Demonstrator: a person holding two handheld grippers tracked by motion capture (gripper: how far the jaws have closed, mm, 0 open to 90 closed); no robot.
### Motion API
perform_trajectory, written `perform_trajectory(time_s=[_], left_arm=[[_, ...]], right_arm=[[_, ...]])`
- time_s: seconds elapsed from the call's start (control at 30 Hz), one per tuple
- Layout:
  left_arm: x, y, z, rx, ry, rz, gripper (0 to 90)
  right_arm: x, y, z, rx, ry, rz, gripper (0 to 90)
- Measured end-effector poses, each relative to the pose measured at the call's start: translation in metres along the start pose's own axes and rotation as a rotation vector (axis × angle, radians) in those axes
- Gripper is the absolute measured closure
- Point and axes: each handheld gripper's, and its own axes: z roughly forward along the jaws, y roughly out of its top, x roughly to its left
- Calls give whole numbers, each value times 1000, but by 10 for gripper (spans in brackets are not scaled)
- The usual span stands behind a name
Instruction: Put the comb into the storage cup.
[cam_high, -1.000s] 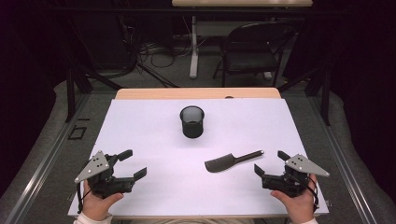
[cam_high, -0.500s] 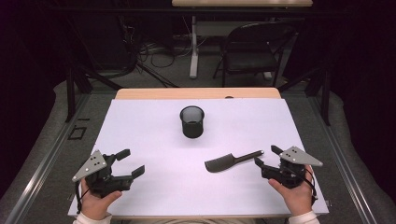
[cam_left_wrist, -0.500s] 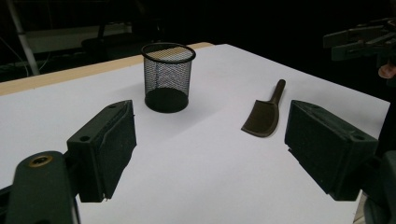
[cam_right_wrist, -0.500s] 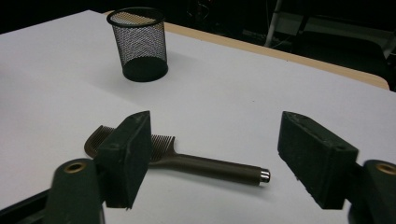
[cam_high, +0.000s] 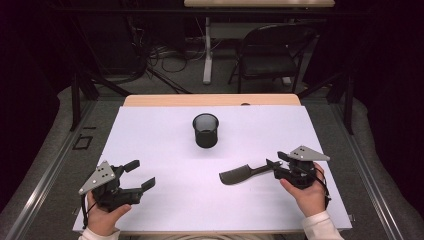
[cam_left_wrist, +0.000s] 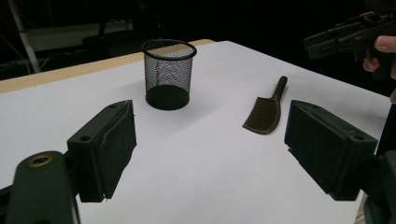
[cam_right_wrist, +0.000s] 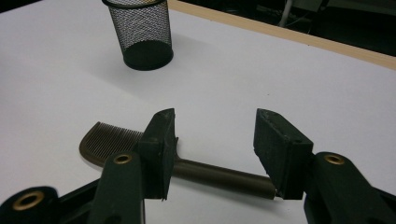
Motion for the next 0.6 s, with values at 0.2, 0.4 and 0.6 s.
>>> perform_trajectory(time_s=[0.2, 0.4, 0.6], left_arm=[[0, 0, 0, -2, -2, -1, 168], [0, -1, 1, 13, 5, 5, 168], [-1, -1, 3, 29, 15, 15, 169]], right_arm=[[-5, 11, 13, 46, 0, 16, 553], [-11, 16, 25, 54, -15, 46, 596], [-17, 14, 41, 74, -54, 50, 629]])
